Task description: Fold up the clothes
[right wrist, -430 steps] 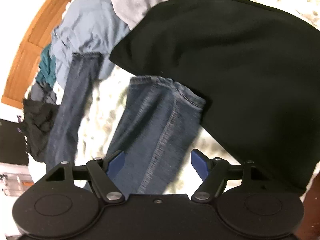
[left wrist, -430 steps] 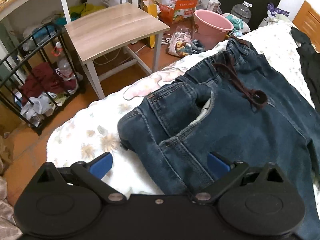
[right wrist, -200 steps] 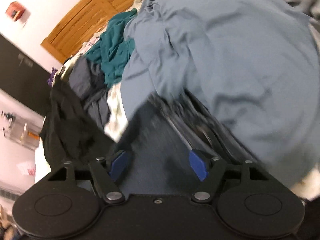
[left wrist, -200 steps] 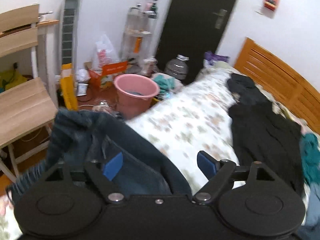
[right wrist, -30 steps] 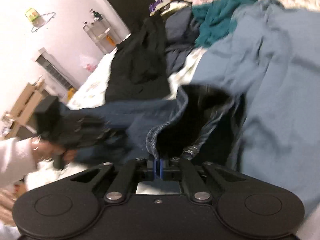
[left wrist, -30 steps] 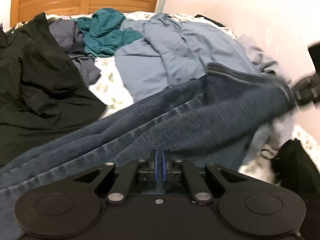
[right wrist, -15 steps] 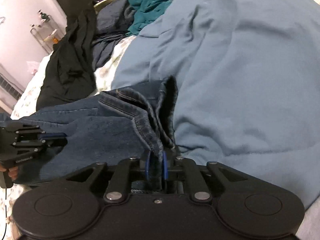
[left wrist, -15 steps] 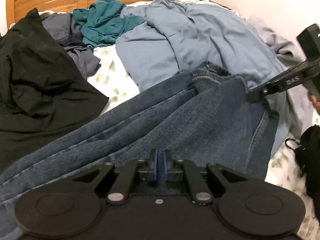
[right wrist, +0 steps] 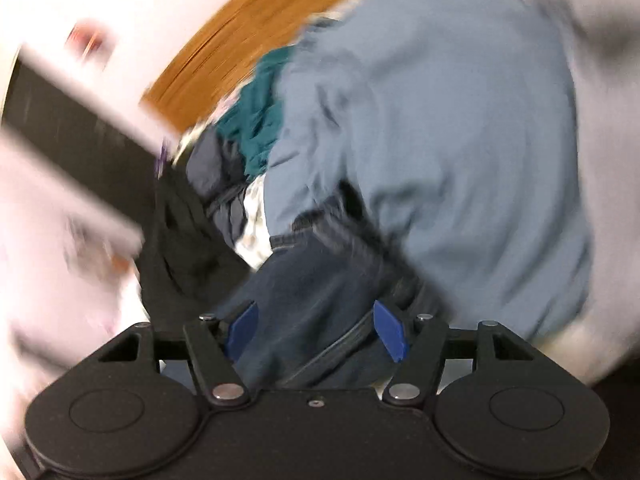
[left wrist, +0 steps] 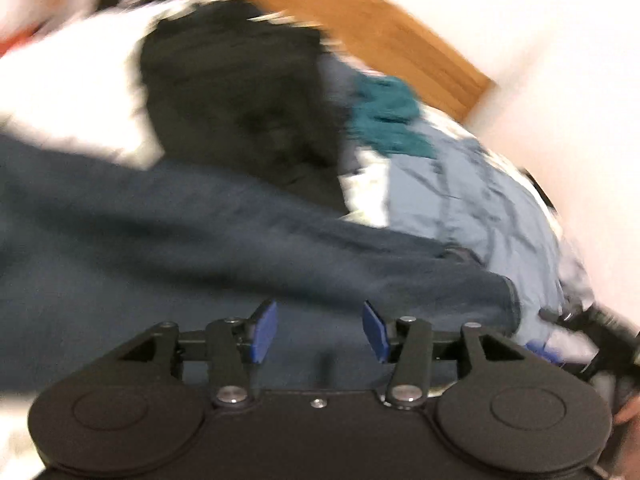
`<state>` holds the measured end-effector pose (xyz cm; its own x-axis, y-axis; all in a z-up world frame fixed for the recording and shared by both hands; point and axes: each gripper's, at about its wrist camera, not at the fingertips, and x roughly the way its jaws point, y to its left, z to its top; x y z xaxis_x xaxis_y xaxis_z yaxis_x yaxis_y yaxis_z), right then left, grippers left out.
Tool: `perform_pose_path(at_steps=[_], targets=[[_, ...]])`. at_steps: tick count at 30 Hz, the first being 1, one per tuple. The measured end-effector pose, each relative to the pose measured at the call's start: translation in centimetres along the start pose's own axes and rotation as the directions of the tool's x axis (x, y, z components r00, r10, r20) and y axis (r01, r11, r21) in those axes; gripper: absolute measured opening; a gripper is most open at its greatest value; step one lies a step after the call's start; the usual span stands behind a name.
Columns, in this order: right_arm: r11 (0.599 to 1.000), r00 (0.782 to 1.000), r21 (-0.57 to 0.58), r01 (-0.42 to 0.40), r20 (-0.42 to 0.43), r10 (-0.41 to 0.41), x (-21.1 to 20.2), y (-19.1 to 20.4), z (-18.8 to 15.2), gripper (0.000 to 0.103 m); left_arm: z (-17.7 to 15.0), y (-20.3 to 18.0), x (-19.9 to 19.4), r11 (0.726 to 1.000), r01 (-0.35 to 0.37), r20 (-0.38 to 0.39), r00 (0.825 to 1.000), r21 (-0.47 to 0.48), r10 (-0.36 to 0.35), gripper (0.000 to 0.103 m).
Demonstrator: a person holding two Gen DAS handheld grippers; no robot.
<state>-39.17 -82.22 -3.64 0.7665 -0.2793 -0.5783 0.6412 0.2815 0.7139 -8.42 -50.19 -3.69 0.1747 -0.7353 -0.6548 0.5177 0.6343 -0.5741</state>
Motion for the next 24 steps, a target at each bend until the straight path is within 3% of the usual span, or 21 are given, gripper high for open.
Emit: perform_pose_path(at_steps=[2,6,8,9,10,12,14,15,16,18,21,24], targets=[[0.998,1.000,0.066,0.005,0.013,-0.006,1.9,-1.0,-0.6,0.068,-1.3,2.8,-0.6,0.988,-0.007,0.006,1.000,-0.155,0.008,0.047],[0.984,0.997,0.160,0.078,-0.002,-0.078,5.1,-2.3,-1.2,0.064,-1.9,6.1,-0.9,0.947,-0.021,0.048,0.998,-0.320,0.039,0.043],[0.984,0.997,0.164,0.071,0.024,-0.076,5.2,-2.4,-1.1,0.060,-1.6,6.6,-1.0,0.945,-0.030,0.067,0.996,-0.327,0.055,0.042],[0.983,0.996,0.169,0.066,0.041,-0.074,5.2,-2.5,-0.9,0.034,-1.3,6.8,-0.9,0.946,-0.040,0.077,0.995,-0.323,0.069,0.042],[0.983,0.996,0.174,0.063,0.053,-0.073,5.3,-2.5,-0.7,0.018,-1.1,7.0,-0.8,0.944,-0.042,0.084,0.994,-0.328,0.073,0.042],[0.982,0.996,0.177,0.065,0.046,-0.074,5.4,-2.3,-0.3,0.017,-0.6,7.7,-0.4,0.932,-0.048,0.095,0.992,-0.360,0.088,0.041],[0.987,0.994,0.138,0.081,0.057,-0.090,5.2,-1.5,-0.3,0.016,-0.2,8.3,0.0,0.918,-0.068,0.097,0.989,-0.391,0.114,0.027],[0.988,0.990,0.092,0.127,0.056,-0.132,5.2,-0.8,-0.3,0.016,-0.1,8.7,0.2,0.910,-0.090,0.088,0.987,-0.404,0.136,0.006],[0.984,0.984,0.060,0.165,0.057,-0.169,5.2,-0.4,-0.4,0.015,0.0,9.1,0.3,0.901,-0.110,0.074,0.985,-0.419,0.155,0.001],[0.977,0.978,0.076,0.200,0.053,-0.204,4.6,-0.9,-1.2,0.014,0.1,10.3,0.7,0.879,-0.120,0.057,0.985,-0.462,0.165,0.001],[0.971,0.972,0.102,0.214,0.075,-0.222,3.3,-1.6,-1.7,0.004,0.6,10.4,0.2,0.888,-0.160,0.060,0.977,-0.432,0.206,0.000],[0.967,0.964,0.098,0.235,0.102,-0.245,2.3,-1.5,-1.8,0.004,1.7,10.5,-0.7,0.901,-0.218,0.063,0.964,-0.376,0.259,0.000]])
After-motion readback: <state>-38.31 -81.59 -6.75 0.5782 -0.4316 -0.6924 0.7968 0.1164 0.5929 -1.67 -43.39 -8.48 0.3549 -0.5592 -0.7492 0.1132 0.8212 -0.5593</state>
